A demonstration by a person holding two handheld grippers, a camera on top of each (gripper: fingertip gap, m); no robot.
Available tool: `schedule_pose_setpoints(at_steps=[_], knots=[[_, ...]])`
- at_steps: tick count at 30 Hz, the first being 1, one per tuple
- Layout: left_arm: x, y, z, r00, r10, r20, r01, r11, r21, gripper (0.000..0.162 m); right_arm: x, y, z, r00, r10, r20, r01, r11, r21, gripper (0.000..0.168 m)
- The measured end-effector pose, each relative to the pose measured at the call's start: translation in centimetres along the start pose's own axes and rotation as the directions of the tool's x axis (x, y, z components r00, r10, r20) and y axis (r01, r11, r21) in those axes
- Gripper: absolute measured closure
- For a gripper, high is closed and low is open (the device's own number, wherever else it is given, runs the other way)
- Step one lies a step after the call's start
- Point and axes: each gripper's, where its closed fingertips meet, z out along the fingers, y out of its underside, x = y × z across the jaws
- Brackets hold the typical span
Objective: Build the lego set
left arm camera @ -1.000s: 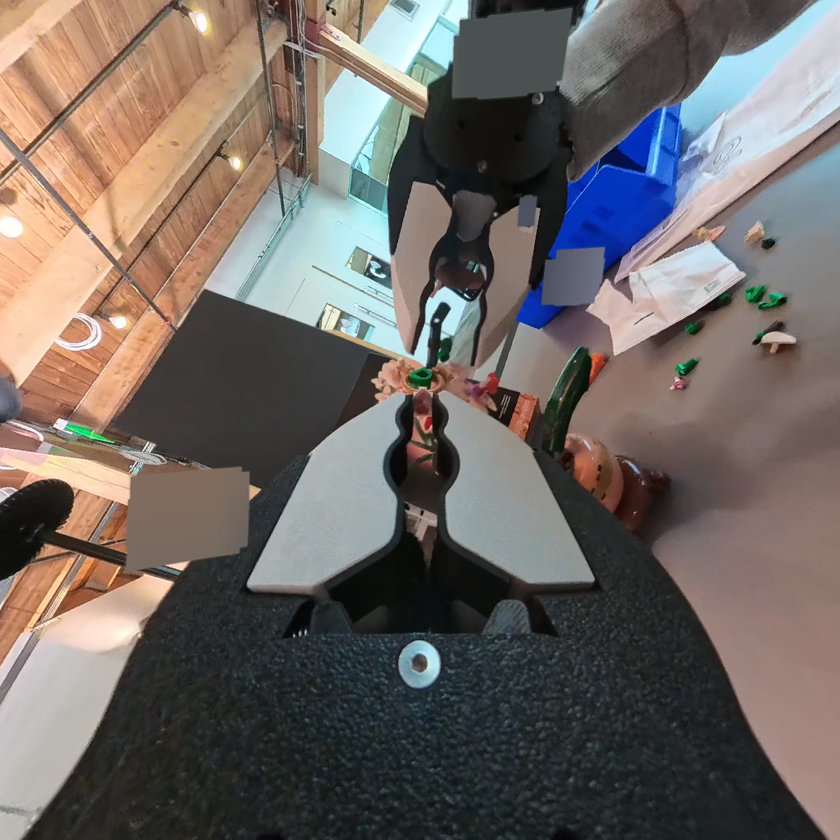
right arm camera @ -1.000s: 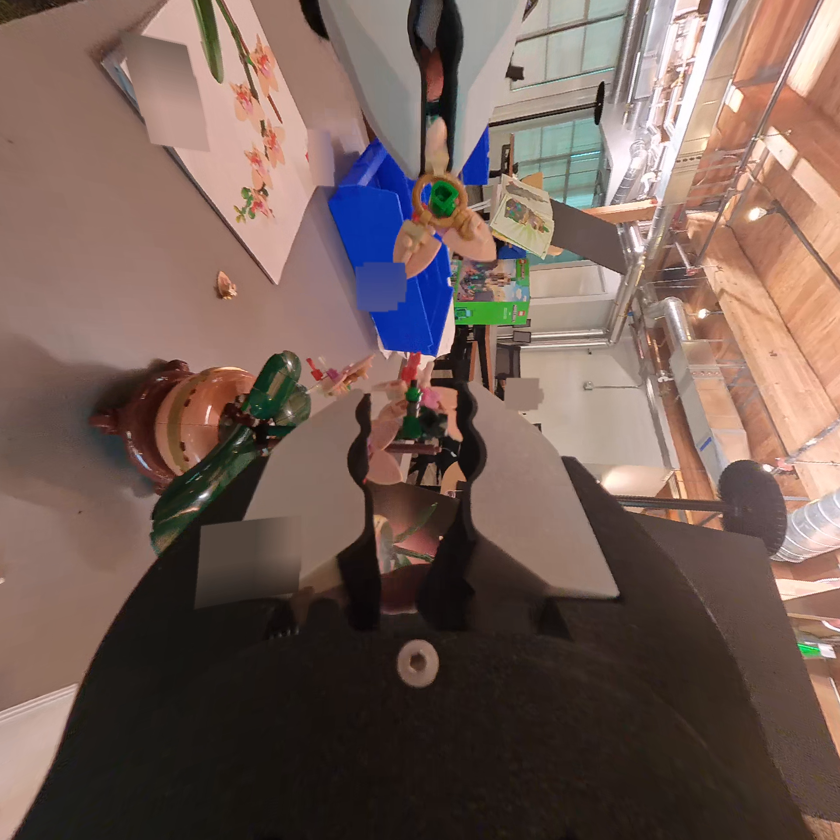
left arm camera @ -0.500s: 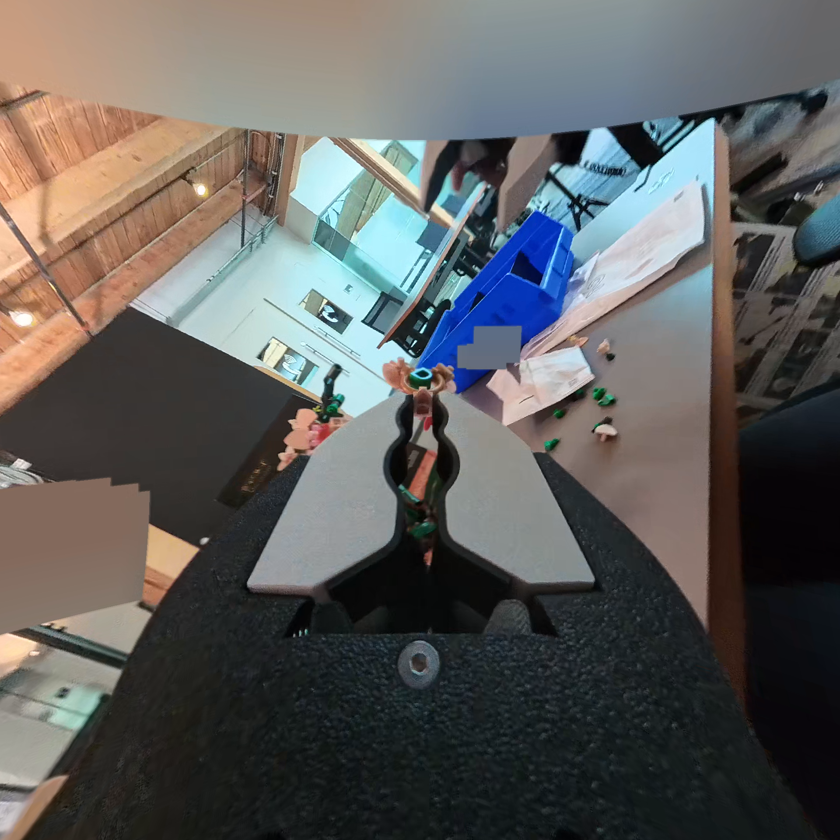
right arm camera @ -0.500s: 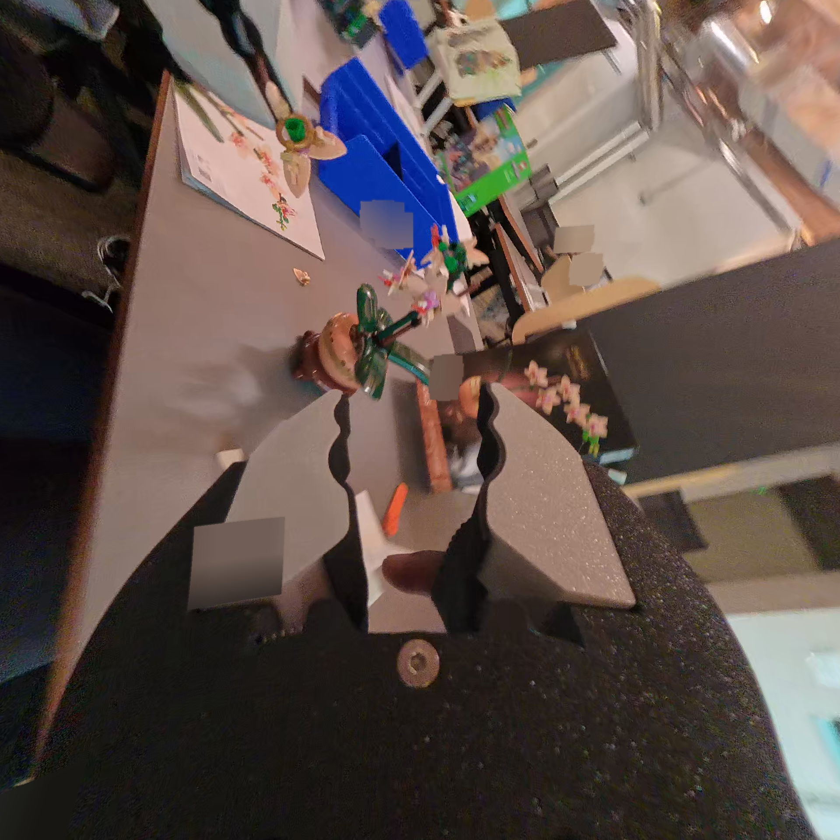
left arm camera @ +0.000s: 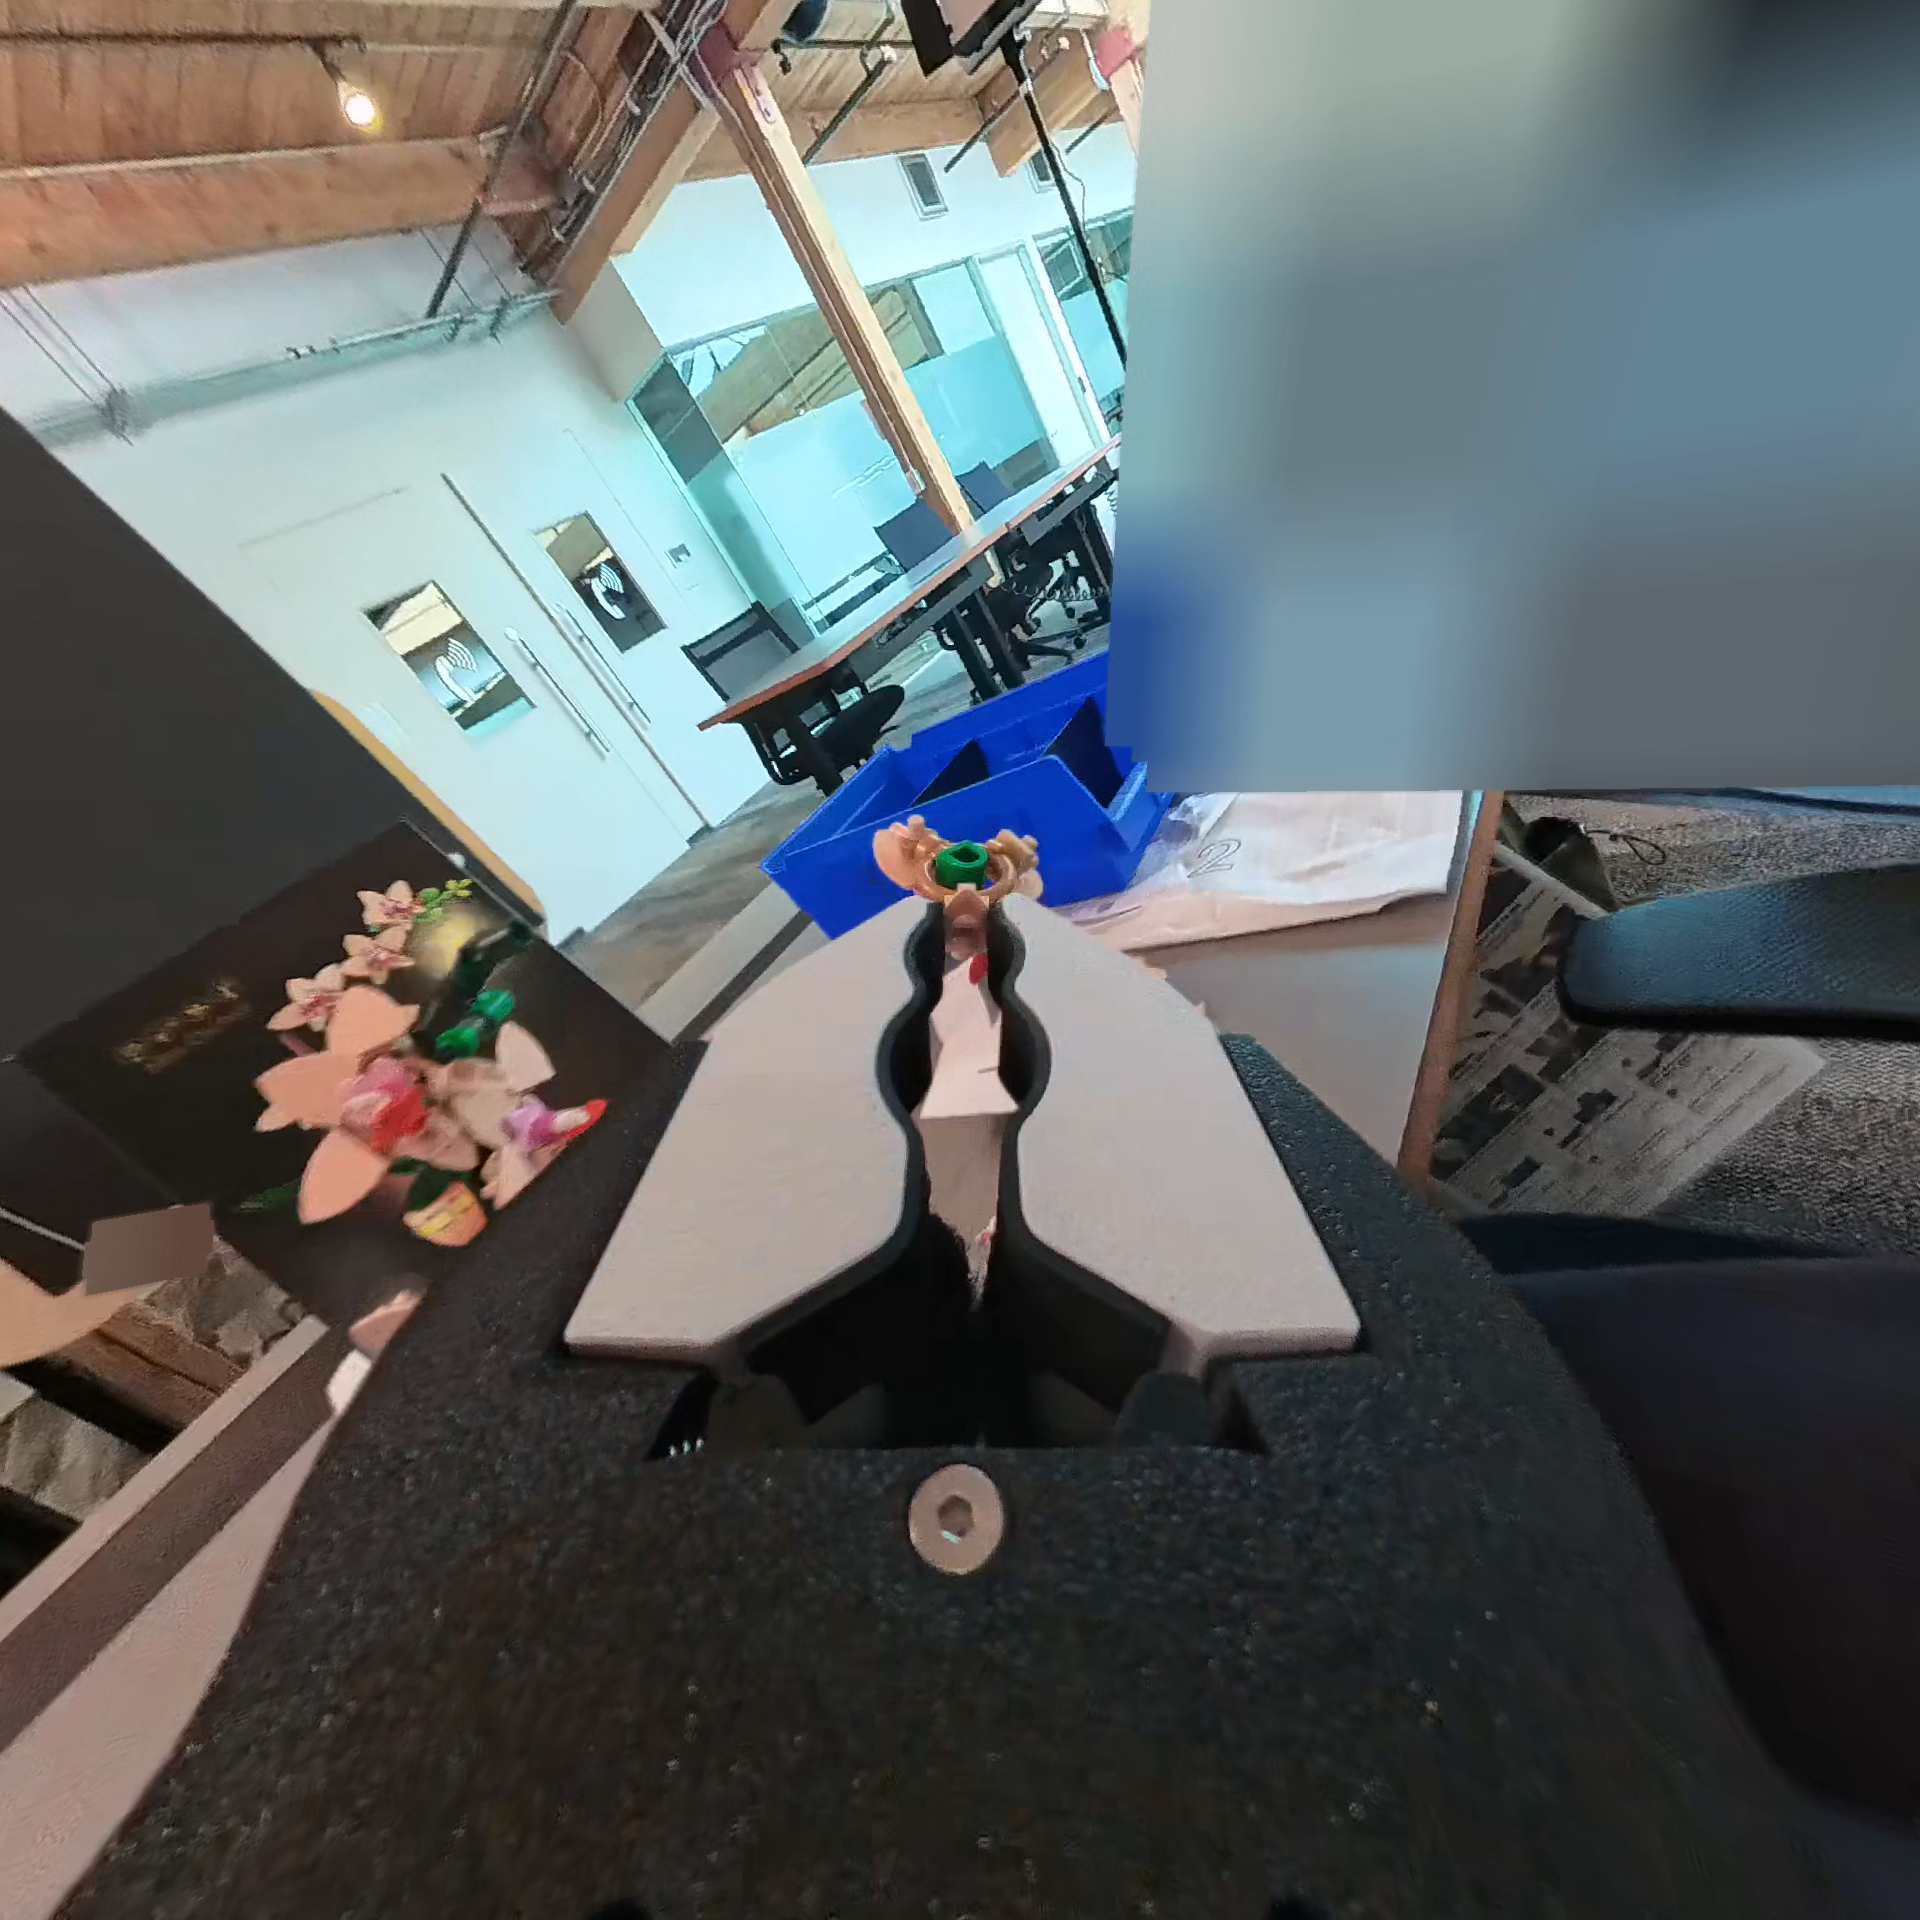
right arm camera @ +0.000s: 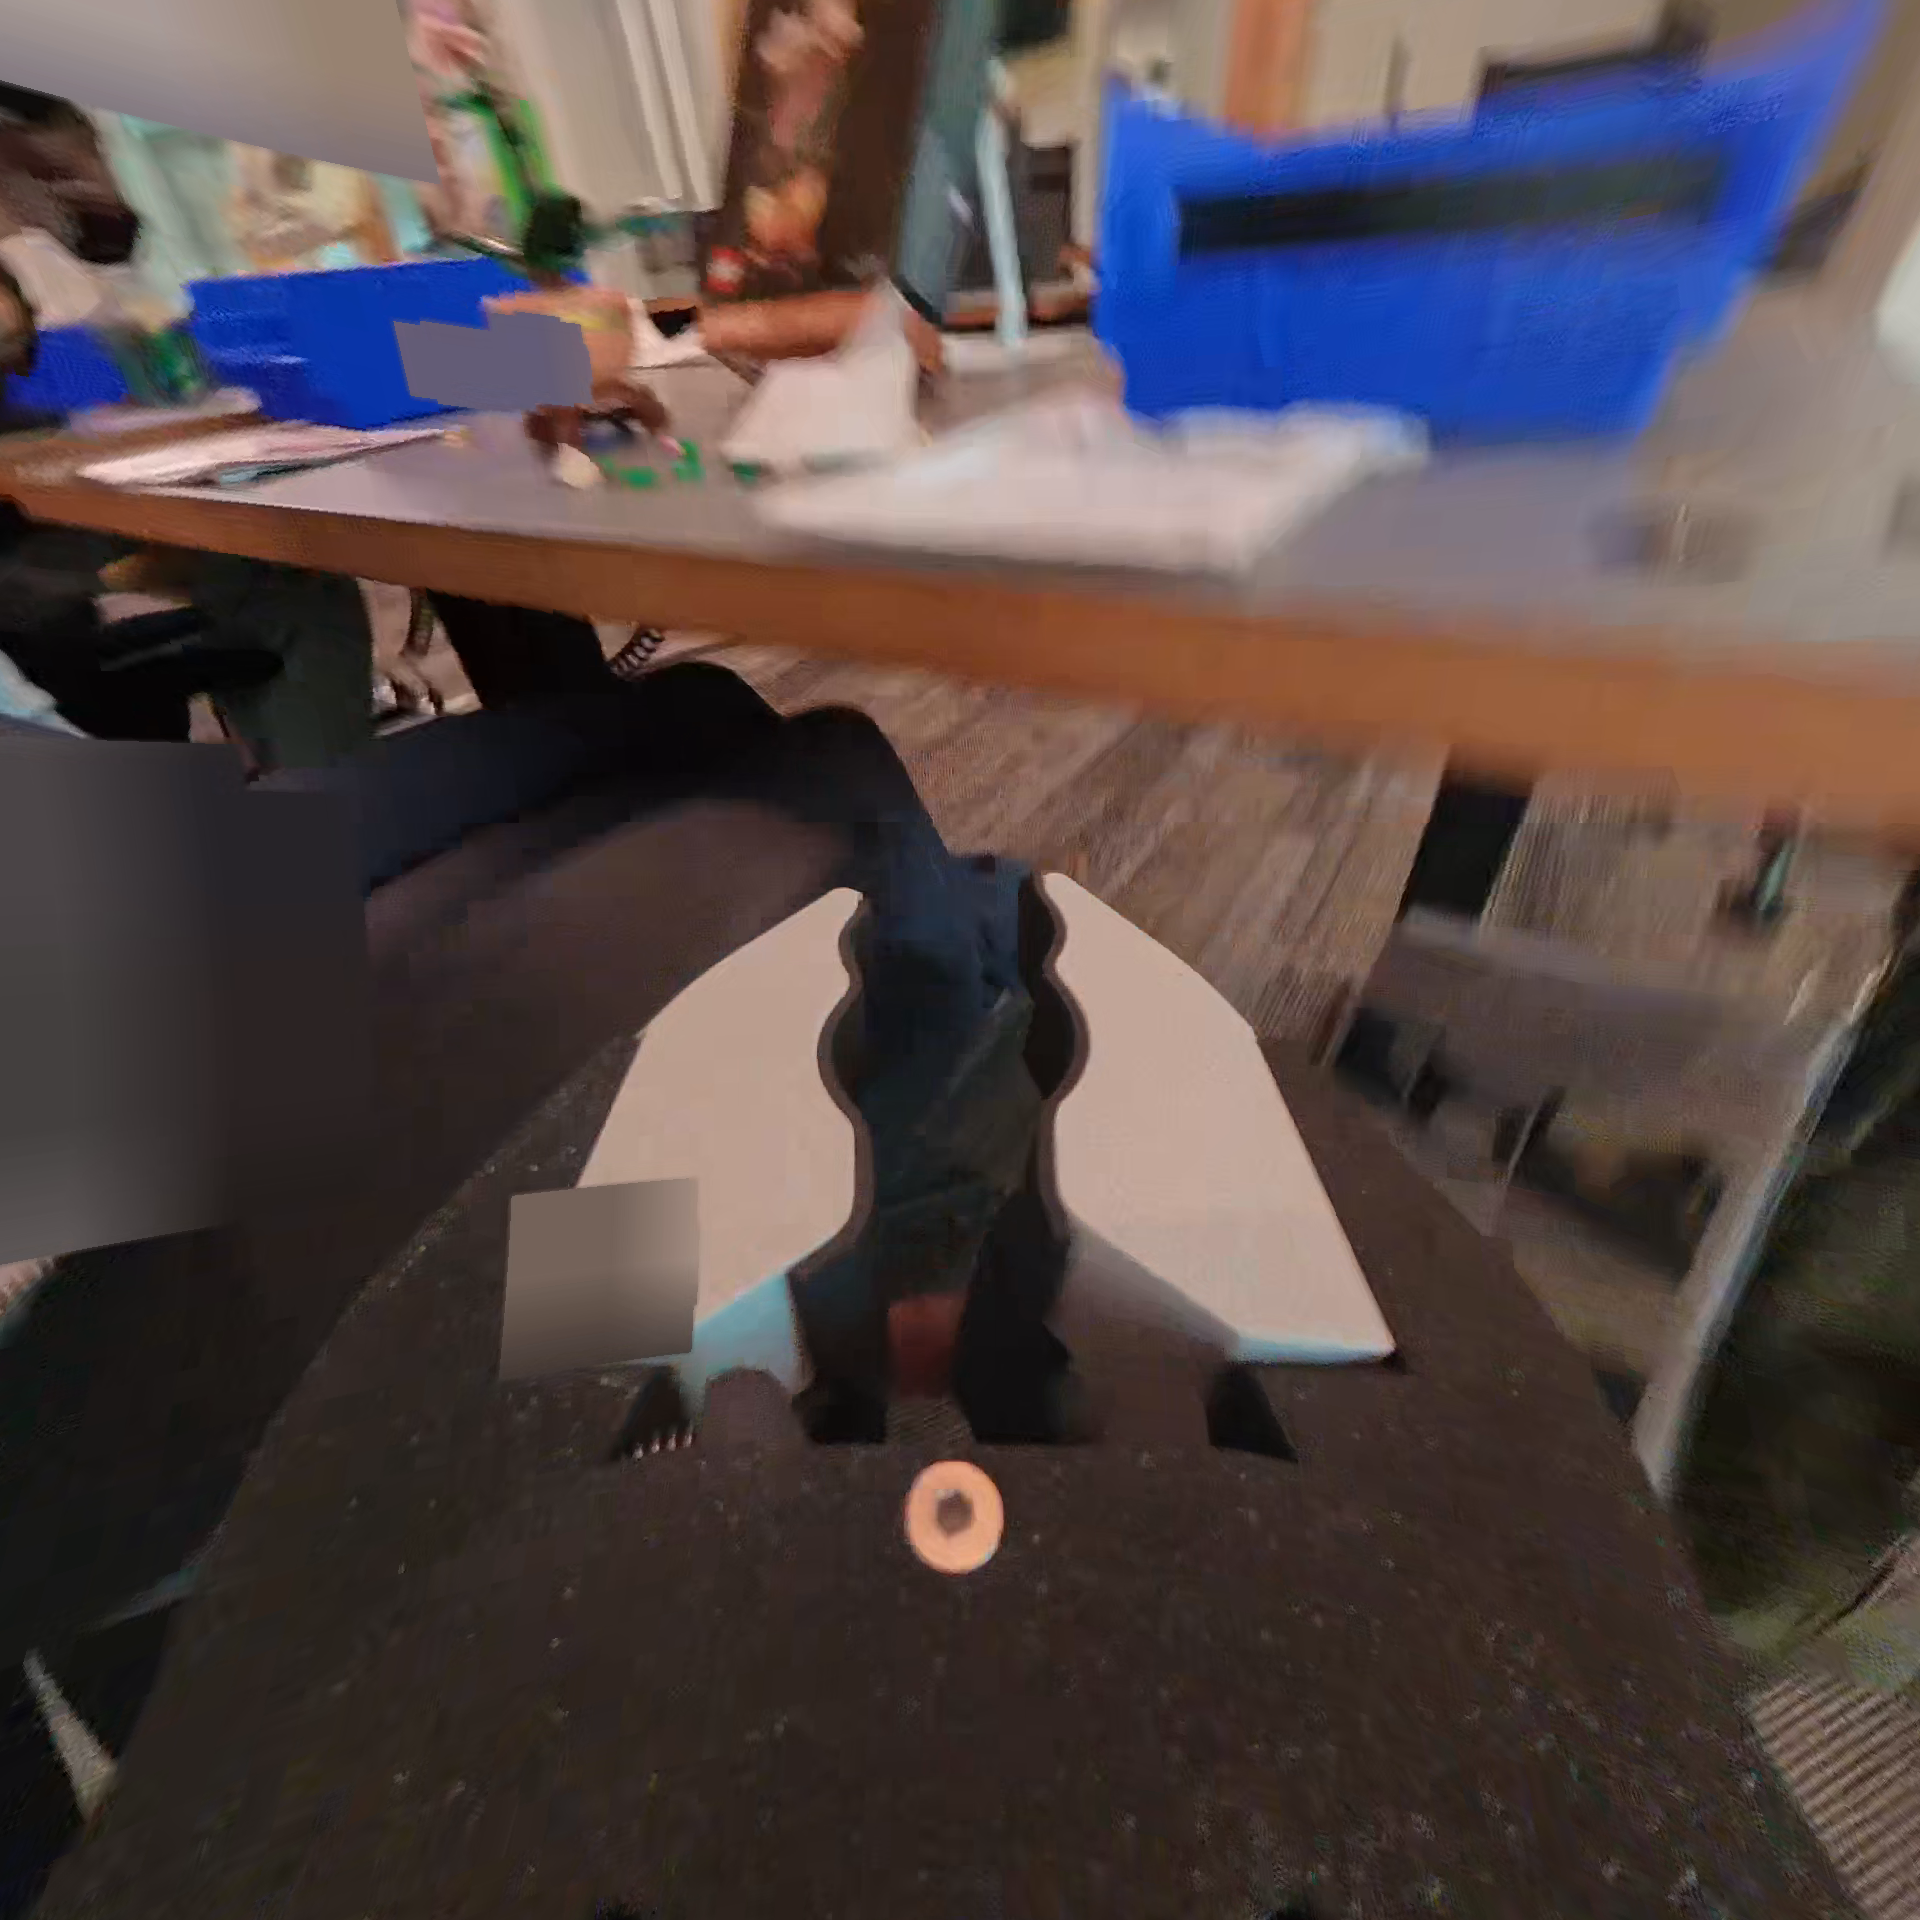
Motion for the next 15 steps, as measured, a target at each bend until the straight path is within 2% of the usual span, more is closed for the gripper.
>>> schedule_pose_setpoints(at_steps=[3, 5, 12, 15], knots=[[0.6, -0.3, 2.4, 1.0, 0.0, 0.01, 0.001, 0.999, -0.042, 0.155, 1.9, 11.3, 1.3, 0.969, 0.233, -0.084, -0.239, 0.968, -0.076, 0.138], [0.9, 0.0, 4.0, 1.0, -0.003, 0.01, 0.004, 0.997, -0.082, 0.155, 3.5, 19.2, 3.8, 0.936, 0.311, -0.165, -0.336, 0.929, -0.156, 0.137], [2.6, 0.9, 7.9, 0.998, -0.038, 0.049, 0.049, 0.966, -0.252, 0.155, 13.0, 42.6, 17.2, 0.891, 0.254, -0.377, -0.375, 0.878, -0.297, 0.139], [2.9, 1.8, 9.0, 0.998, -0.009, 0.058, 0.031, 0.922, -0.386, 0.155, 14.1, 49.7, 22.1, 0.858, 0.356, -0.371, -0.483, 0.805, -0.344, 0.139]])
